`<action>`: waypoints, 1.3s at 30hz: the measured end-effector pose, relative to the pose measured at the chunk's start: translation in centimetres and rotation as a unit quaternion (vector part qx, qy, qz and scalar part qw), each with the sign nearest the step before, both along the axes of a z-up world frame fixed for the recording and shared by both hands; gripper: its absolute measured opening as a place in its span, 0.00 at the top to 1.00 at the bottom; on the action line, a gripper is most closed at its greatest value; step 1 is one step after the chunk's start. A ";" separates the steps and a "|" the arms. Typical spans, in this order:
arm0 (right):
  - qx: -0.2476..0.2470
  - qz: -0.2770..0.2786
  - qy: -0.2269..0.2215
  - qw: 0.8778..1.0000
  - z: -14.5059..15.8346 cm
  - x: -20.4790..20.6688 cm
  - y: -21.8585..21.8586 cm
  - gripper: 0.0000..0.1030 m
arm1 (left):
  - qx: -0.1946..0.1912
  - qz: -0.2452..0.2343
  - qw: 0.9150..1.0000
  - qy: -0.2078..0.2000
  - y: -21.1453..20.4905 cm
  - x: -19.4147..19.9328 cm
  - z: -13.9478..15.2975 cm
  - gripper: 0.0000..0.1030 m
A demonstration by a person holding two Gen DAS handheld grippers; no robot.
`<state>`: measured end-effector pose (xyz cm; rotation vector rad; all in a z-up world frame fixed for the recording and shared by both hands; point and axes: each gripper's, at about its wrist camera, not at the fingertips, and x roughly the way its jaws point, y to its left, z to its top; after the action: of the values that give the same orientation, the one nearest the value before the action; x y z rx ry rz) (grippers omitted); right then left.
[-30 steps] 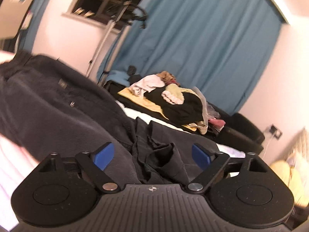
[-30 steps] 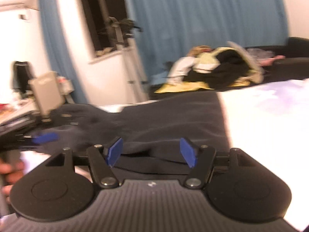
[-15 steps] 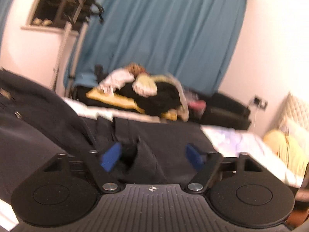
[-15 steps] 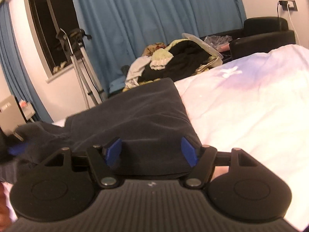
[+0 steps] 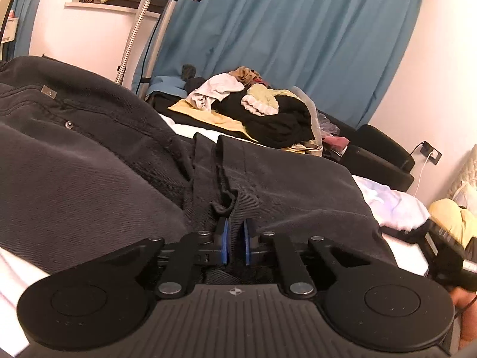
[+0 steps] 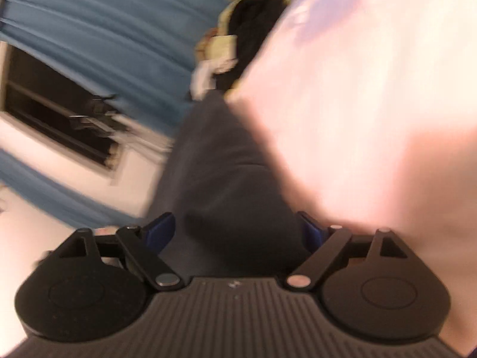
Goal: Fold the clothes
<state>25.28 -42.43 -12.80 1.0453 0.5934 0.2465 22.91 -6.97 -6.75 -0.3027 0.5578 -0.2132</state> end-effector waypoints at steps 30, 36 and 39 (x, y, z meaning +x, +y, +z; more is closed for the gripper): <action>-0.112 -0.032 -0.026 0.993 9.0 -5.5 -1.9 0.87 | 0.028 0.077 0.996 -0.015 0.4 -14.6 4.9 0.27; -0.141 -0.072 -0.057 0.986 12.5 -11.9 -6.3 0.87 | 0.064 0.062 0.996 -0.032 -2.7 -16.4 7.5 0.23; -0.157 -0.106 -0.085 0.978 13.8 -15.4 -8.6 0.87 | 0.087 0.037 0.994 -0.050 -5.5 -14.8 8.7 0.19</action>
<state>9.84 -51.00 0.98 0.7644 0.3489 0.0496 8.14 -12.51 1.96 -0.1431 0.4625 -0.1072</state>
